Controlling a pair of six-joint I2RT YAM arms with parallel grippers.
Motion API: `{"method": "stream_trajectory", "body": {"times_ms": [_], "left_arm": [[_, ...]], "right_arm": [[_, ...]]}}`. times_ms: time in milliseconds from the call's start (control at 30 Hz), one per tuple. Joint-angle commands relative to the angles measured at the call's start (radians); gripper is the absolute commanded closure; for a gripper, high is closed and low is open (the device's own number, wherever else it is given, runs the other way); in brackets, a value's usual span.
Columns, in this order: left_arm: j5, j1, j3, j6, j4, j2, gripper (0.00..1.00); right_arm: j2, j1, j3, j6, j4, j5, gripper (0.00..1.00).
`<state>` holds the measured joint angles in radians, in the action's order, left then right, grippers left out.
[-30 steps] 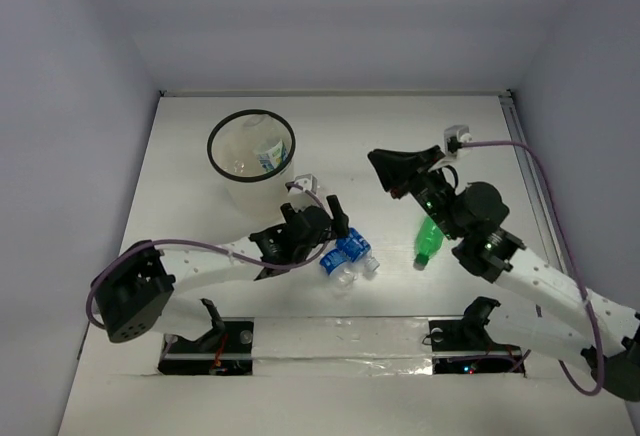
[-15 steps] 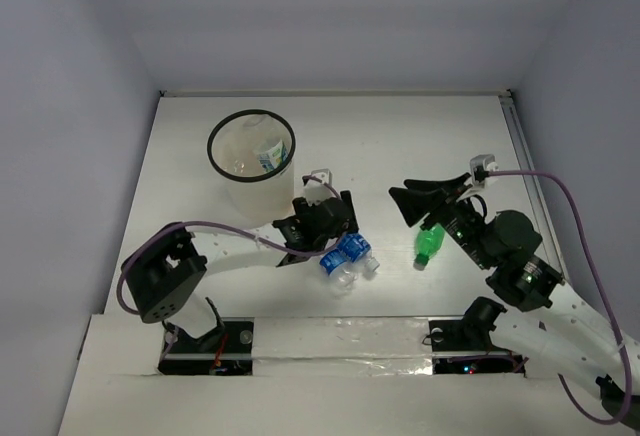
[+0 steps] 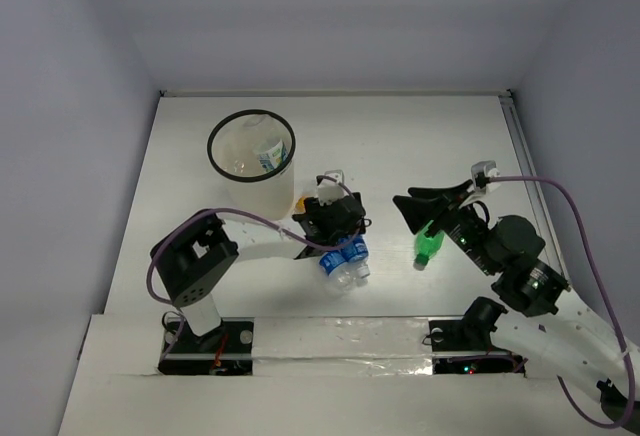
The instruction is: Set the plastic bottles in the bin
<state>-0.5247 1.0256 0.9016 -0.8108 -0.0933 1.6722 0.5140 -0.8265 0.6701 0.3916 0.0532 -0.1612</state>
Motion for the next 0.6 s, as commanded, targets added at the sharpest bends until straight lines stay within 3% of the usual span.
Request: {"method": "stream_trajectory", "body": {"times_ms": [0,433,567], "left_arm": [[-0.001,-0.004,0.072,0.030,-0.013,0.015,0.21],[0.058,-0.067,0.172,0.111,-0.059,0.152,0.22],[0.075,-0.067,0.207,0.140,-0.082,0.184,0.27]], "right_arm": [[-0.009,-0.006,-0.006,-0.011,0.005,0.003,0.43],[-0.026,-0.006,0.011,0.003,0.043,0.028,0.41],[-0.038,-0.006,0.019,0.007,0.048,0.041,0.41]]}}
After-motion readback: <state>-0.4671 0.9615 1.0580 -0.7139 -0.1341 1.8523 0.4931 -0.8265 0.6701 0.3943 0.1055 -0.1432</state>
